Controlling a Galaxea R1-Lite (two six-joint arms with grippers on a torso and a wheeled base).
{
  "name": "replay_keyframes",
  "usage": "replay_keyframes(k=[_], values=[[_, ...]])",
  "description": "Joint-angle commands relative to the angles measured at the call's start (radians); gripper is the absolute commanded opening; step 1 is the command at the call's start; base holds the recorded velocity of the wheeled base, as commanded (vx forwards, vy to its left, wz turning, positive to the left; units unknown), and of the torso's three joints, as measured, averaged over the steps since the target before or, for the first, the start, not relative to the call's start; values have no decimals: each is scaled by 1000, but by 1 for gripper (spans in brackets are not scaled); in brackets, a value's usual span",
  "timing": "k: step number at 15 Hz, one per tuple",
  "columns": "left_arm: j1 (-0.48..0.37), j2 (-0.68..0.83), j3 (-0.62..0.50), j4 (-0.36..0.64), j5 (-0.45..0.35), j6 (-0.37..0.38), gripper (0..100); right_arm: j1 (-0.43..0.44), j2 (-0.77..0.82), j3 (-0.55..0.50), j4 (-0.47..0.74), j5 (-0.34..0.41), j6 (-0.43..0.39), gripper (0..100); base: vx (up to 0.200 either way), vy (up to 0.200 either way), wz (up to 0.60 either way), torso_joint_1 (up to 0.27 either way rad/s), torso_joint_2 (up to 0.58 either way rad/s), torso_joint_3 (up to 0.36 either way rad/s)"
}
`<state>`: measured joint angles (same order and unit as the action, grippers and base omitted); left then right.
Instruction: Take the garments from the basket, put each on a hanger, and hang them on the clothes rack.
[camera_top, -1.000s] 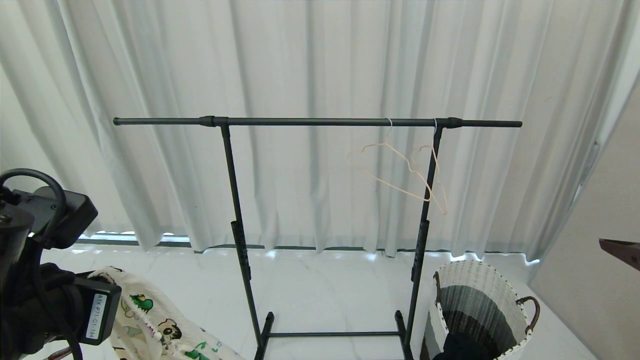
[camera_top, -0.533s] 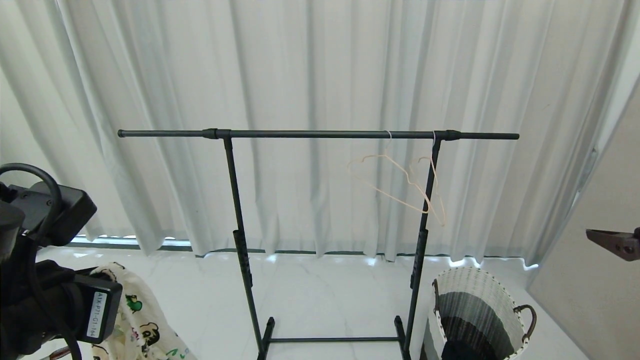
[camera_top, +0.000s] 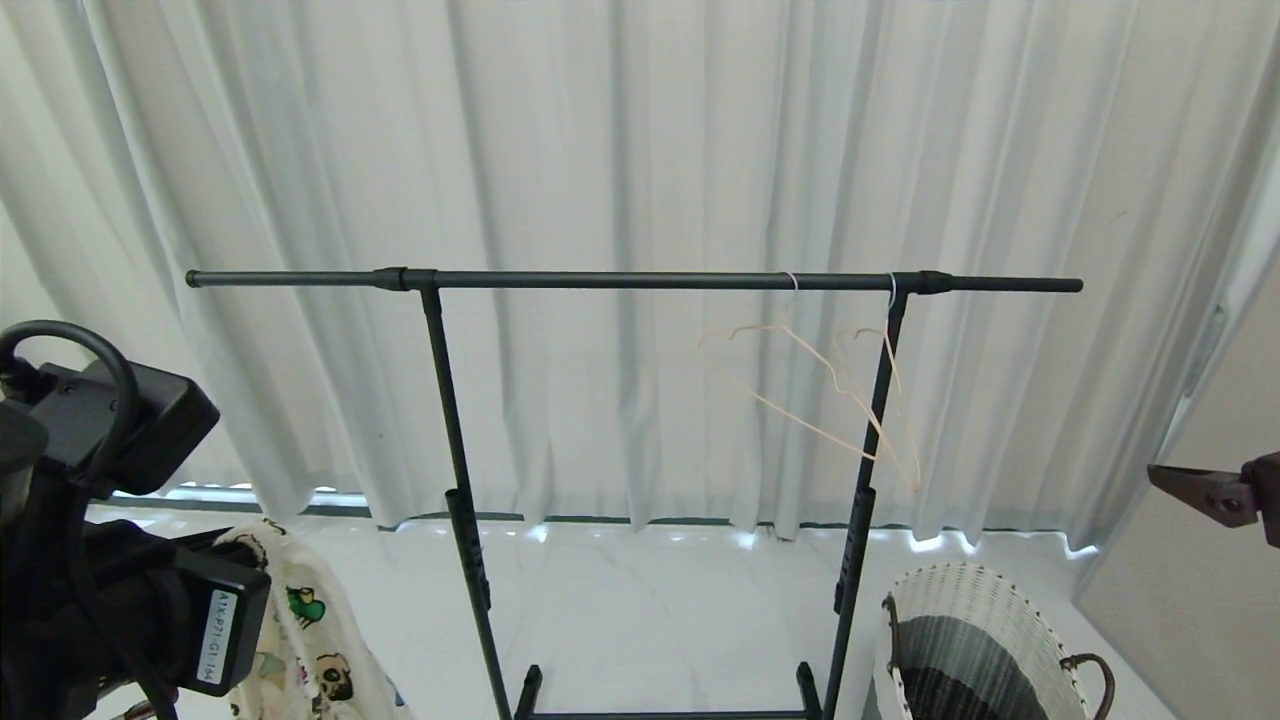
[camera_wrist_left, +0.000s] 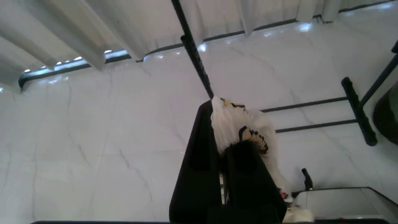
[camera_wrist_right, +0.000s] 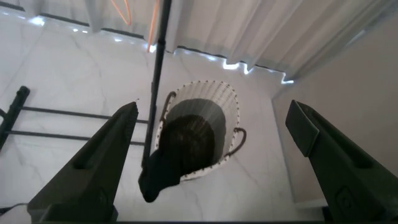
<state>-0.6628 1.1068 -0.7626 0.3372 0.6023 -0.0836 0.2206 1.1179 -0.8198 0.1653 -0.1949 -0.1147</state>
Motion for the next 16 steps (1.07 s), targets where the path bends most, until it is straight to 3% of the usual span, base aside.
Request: replay_keyframes(k=[1, 3, 9, 13, 16], values=[[-5, 1, 0, 0, 1, -1, 0, 0, 7, 2, 0, 2, 0, 100, 200, 0, 0, 7, 2, 2], [-5, 1, 0, 0, 1, -1, 0, 0, 11, 2, -1, 3, 1, 100, 200, 0, 0, 5, 2, -5], [-5, 1, 0, -1, 1, -1, 0, 0, 19, 1, -4, 68, 55, 100, 0, 0, 0, 0, 0, 0], [-5, 1, 0, 0, 1, 1, 0, 0, 102, 1, -122, 69, 104, 100, 0, 0, 0, 0, 0, 0], [-8, 2, 6, 0, 4, 4, 0, 0, 102, 8, -135, 68, 102, 100, 0, 0, 0, 0, 0, 0]])
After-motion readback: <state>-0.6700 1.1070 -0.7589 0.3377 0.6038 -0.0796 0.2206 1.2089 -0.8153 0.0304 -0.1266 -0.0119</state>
